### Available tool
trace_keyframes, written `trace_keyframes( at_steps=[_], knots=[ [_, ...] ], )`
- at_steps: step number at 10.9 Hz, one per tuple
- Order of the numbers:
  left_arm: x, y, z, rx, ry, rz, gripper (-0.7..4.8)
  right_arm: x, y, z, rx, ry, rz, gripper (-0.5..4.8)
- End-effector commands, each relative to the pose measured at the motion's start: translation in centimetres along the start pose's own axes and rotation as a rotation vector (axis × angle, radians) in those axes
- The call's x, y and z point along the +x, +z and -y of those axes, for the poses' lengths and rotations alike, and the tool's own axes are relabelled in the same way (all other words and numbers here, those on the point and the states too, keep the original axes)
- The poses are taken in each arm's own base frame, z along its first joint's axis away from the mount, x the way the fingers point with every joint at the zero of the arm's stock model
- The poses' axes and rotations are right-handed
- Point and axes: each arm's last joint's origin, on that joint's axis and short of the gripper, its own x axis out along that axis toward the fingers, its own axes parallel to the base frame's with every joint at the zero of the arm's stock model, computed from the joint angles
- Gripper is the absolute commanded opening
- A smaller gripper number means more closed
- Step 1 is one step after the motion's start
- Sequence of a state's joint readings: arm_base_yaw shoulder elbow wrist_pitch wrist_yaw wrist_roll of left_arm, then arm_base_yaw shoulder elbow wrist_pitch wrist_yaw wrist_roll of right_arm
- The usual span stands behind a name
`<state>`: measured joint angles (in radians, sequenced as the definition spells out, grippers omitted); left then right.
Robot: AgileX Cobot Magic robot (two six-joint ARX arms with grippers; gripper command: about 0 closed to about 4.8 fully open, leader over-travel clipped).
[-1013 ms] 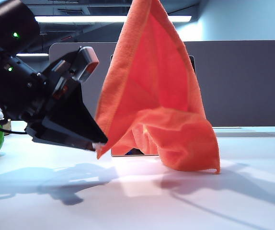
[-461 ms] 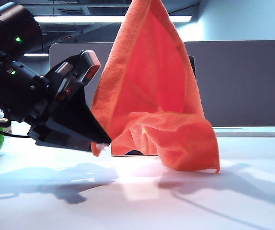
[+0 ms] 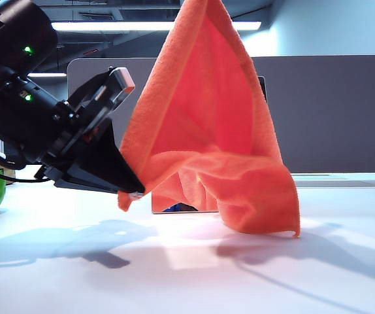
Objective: Pick up the cloth from the table and use it to cover the mirror.
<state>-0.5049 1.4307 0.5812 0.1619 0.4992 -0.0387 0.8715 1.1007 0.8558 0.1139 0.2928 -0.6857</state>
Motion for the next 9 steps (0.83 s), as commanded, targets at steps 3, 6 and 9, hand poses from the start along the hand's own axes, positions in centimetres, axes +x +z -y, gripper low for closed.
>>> trace_keyframes(
  at_steps=[3, 6, 9],
  knots=[
    [-0.2, 0.5, -0.9, -0.015, 0.332, 0.058, -0.06, -0.8, 0.3, 1.1, 0.02, -0.152, -0.059, -0.05],
    [-1.7, 3.0, 0.2, 0.073, 0.292, 0.268, -0.06, -0.8, -0.1, 1.6, 0.024, -0.261, -0.152, -0.05],
    [-5.9, 5.4, 2.7, 0.156, 0.256, 0.472, -0.06, -0.4, -1.6, 3.3, 0.07, -0.356, -0.228, -0.05]
  ],
)
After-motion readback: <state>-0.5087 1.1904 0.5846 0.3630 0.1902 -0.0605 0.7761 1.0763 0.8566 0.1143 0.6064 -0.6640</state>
